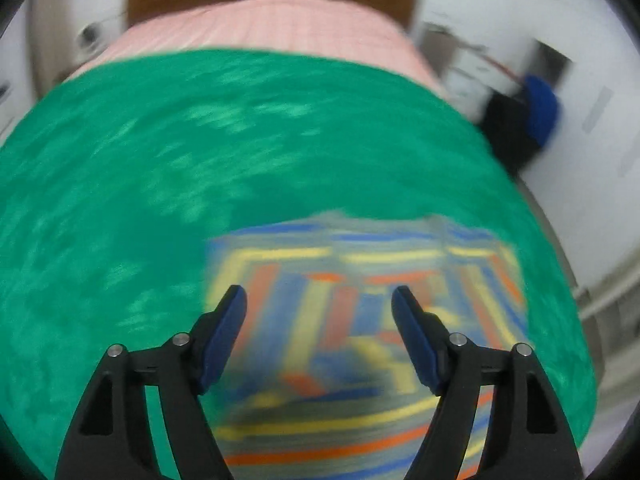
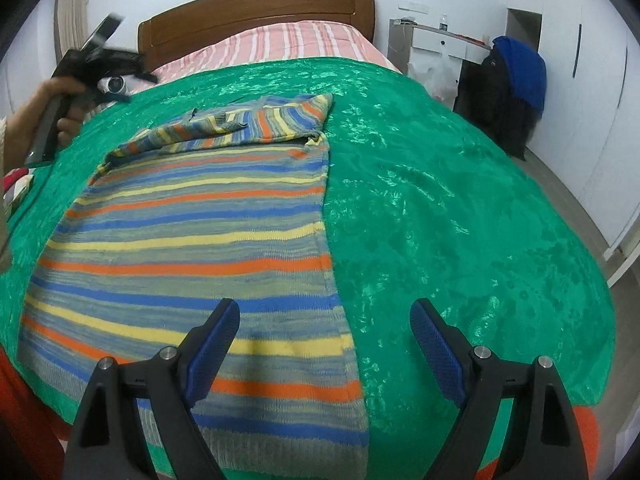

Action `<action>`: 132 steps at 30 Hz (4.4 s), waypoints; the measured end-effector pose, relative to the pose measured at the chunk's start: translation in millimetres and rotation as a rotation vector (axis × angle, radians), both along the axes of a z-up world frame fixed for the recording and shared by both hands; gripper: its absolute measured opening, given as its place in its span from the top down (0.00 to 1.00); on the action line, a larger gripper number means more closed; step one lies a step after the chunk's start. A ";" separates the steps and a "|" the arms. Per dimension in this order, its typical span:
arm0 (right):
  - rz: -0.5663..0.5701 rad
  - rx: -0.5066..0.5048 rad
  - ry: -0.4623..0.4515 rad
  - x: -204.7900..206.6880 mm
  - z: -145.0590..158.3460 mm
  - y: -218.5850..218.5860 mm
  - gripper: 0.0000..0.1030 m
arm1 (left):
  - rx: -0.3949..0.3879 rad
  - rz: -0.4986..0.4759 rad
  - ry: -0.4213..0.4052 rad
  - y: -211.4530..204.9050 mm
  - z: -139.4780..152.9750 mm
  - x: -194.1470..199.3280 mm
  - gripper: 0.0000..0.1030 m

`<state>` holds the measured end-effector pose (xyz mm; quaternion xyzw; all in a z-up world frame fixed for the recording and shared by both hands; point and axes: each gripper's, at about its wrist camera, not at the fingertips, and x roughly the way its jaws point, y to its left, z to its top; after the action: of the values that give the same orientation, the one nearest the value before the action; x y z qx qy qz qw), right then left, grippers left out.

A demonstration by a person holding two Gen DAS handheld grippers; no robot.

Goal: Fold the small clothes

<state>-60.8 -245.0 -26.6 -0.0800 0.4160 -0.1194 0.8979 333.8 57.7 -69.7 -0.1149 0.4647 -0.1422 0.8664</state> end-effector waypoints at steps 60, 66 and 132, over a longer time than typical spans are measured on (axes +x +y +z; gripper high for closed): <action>0.184 0.597 0.358 330.4 -29.9 -12.4 0.58 | 0.046 0.041 -0.146 88.2 -114.2 -127.3 0.08; 0.160 0.511 0.417 347.9 -44.1 16.1 0.97 | 0.036 0.041 -0.149 88.8 -114.5 -127.3 0.07; -0.127 0.675 0.274 271.5 -69.0 24.1 1.00 | -0.227 -0.099 -0.046 30.8 -110.3 -29.8 0.36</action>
<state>210.7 -220.9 -95.6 0.2313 0.5525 -0.0194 0.8005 304.0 88.5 -180.0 -0.1858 0.4305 -0.2393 0.8502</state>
